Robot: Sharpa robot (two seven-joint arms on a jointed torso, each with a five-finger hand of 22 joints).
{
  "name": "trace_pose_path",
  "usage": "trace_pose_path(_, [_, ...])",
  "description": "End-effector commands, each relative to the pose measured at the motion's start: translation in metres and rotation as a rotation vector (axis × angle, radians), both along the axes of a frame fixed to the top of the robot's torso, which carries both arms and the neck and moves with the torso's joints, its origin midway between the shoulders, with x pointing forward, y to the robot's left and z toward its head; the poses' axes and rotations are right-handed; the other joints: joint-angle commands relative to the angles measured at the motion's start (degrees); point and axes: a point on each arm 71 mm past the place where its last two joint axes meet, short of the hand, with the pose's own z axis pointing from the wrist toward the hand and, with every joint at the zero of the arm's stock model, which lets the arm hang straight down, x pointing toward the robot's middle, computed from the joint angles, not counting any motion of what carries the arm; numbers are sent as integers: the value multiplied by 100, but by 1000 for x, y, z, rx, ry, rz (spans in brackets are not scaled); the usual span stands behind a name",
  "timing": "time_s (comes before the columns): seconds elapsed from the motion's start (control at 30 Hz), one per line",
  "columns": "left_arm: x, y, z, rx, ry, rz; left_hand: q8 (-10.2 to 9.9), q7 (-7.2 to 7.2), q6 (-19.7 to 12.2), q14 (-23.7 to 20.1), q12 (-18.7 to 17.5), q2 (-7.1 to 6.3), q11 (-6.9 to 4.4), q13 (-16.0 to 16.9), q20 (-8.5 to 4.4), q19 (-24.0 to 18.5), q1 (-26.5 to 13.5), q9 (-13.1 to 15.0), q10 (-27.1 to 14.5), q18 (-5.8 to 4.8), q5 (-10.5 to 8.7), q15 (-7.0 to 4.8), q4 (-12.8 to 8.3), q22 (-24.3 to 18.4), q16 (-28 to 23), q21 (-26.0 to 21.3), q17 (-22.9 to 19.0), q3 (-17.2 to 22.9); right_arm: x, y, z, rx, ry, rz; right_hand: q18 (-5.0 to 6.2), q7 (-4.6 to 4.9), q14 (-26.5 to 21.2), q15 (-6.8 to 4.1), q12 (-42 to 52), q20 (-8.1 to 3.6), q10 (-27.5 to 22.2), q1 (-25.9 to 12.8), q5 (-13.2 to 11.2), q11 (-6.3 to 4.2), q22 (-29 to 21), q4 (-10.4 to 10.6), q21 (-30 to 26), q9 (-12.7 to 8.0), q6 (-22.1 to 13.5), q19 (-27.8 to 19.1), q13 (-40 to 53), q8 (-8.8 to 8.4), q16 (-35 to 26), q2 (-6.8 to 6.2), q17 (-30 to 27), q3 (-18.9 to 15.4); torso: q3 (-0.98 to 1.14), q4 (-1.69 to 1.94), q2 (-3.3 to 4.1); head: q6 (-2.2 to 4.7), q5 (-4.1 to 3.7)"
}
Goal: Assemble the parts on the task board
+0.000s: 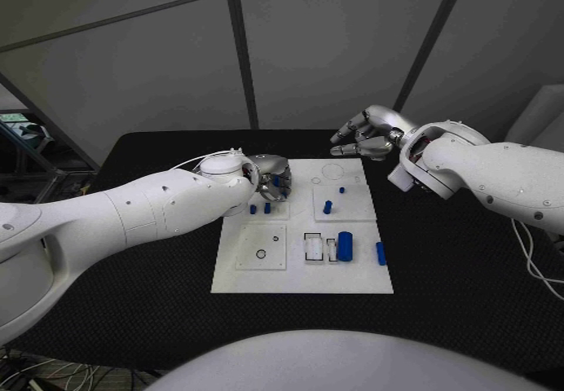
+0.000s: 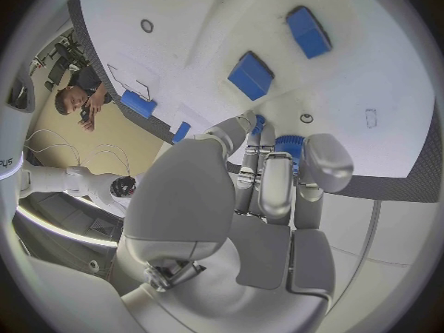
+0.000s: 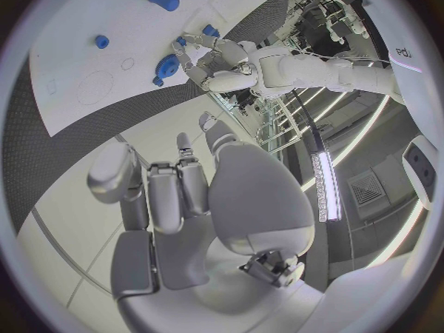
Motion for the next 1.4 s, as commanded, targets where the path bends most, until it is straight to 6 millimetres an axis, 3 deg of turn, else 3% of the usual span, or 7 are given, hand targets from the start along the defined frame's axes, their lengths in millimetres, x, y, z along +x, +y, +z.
trace_pose_path(0.03, [-1,0,-3,13,11,-12,-44,3,41,91,-47,66,-5,-21,-8,41,19,-15,76,-88,-26,-10,-34,27,35,45,-8,75,0,2,1,1,-4,10,53,3,334,-39,-16,15,14,-43,15,-34,-4,6,-27,-8,-27,-39,162,25,-31,15,456,-27,2,-3,-3,0,13])
trace_pose_path(0.3, [-2,0,-2,-12,-7,-19,-112,16,159,96,-133,179,-24,-52,-31,75,127,-42,341,-112,-53,-27,-211,174,68,170,-18,335,0,2,1,1,-5,11,53,3,334,-39,-16,15,14,-43,15,-34,-4,6,-27,-8,-27,-39,162,25,-31,15,456,-27,3,2,-6,0,27])
trace_pose_path(0.5, [-5,4,1,-48,-24,-22,-145,22,227,102,-192,193,-23,-60,-35,85,101,-50,437,-122,-65,-25,-274,230,89,218,-13,409,0,2,1,1,-5,11,53,3,334,-39,-16,15,14,-43,15,-34,-4,6,-27,-8,-27,-39,162,25,-31,15,456,-27,0,12,-9,0,20])
trace_pose_path(0.87, [-2,14,31,-146,-66,9,-168,31,309,114,-253,202,-23,-63,-34,84,30,-52,522,-124,-72,-24,-304,253,118,233,4,440,3,-1,1,-2,-7,2,53,3,334,-39,-16,15,14,-43,15,-34,-4,6,-27,-8,-27,-39,162,25,-31,15,456,-27,0,5,-10,0,66])
trace_pose_path(1.07, [-2,27,38,-152,-53,30,-181,28,353,120,-288,198,-28,-63,-33,84,-25,-53,565,-125,-78,-27,-309,267,131,240,8,434,4,-2,0,-4,-6,-2,53,3,334,-39,-16,15,14,-43,15,-34,-4,6,-27,-8,-27,-39,162,25,-31,15,456,-27,4,5,-7,3,88])
trace_pose_path(1.4, [-2,58,33,-121,3,87,-198,19,387,112,-320,186,-38,-59,-33,77,-78,-54,607,-123,-84,-33,-315,267,123,234,-22,410,4,-3,0,-5,-5,-4,53,3,334,-39,-16,15,14,-43,15,-34,-4,6,-27,-8,-27,-39,162,25,-31,15,456,-27,2,12,-4,0,108])
